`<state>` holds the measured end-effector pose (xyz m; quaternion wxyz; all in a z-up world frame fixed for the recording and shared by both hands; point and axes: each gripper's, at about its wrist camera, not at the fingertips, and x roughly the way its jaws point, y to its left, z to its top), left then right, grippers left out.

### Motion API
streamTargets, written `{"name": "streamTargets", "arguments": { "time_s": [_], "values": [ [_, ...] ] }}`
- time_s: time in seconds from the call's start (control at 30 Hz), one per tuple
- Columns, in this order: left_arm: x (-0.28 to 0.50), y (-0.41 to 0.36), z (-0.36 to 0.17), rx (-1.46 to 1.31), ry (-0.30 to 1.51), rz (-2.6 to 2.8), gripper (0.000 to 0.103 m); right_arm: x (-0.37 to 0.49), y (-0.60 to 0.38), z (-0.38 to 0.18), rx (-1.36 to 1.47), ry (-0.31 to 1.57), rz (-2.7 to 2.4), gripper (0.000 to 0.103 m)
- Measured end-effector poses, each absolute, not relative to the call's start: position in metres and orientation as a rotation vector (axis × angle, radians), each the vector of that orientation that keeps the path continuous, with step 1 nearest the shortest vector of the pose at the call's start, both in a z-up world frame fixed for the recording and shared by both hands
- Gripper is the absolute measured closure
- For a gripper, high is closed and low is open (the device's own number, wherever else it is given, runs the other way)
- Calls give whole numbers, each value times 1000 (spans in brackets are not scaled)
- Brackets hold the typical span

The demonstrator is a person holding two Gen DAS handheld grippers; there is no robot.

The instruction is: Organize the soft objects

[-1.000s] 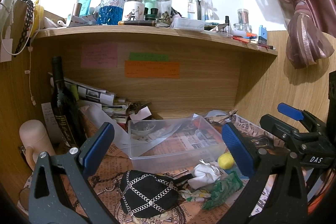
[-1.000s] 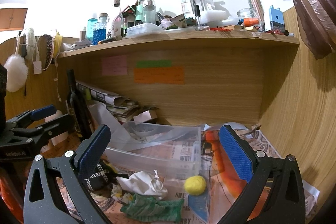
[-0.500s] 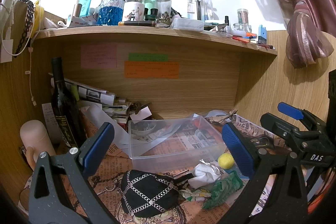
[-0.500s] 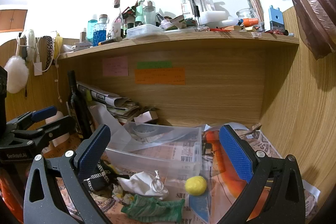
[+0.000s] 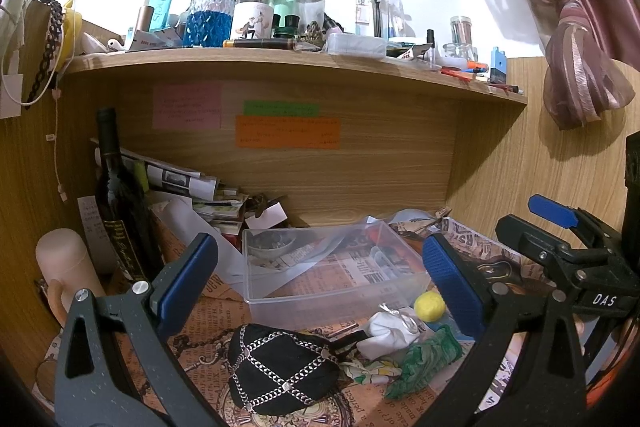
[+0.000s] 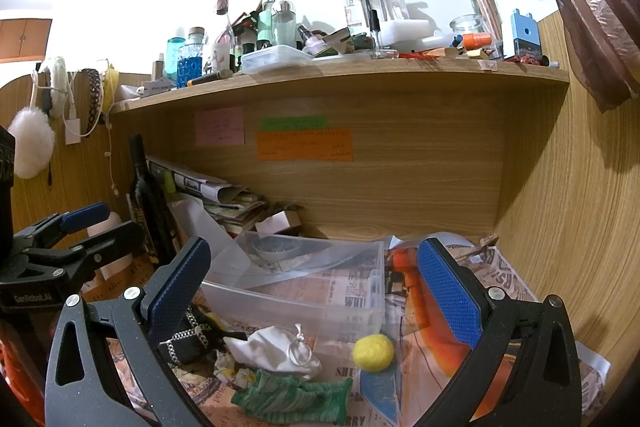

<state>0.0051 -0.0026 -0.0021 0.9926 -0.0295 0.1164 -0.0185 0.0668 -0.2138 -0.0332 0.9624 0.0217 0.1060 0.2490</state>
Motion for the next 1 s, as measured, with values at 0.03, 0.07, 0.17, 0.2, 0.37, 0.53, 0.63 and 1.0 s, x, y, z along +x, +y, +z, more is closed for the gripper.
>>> {"name": "streamTargets", "arguments": {
  "time_s": [0.03, 0.07, 0.17, 0.2, 0.37, 0.53, 0.63, 1.0],
  "values": [
    [5, -3, -2, -59, 234, -37, 0, 67, -214, -33, 44, 214, 506, 0],
    [4, -5, -4, -57, 235, -39, 0, 67, -214, -33, 45, 214, 506, 0],
    [5, -6, -5, -58, 239, -43, 0, 67, -214, -33, 44, 215, 506, 0],
    [5, -6, -5, -57, 240, -43, 0, 67, -213, -33, 45, 216, 506, 0],
    [8, -5, -7, -60, 254, -42, 0, 69, -214, -36, 48, 228, 507, 0],
    [16, 1, -18, -69, 308, -44, 0, 79, -216, -45, 45, 267, 503, 0],
    [20, 6, -30, -74, 355, -41, 0, 87, -218, -54, 39, 308, 494, 0],
    [49, 22, -85, -100, 559, 3, 0, 135, -234, -105, 32, 536, 433, 0]
  ]
}}
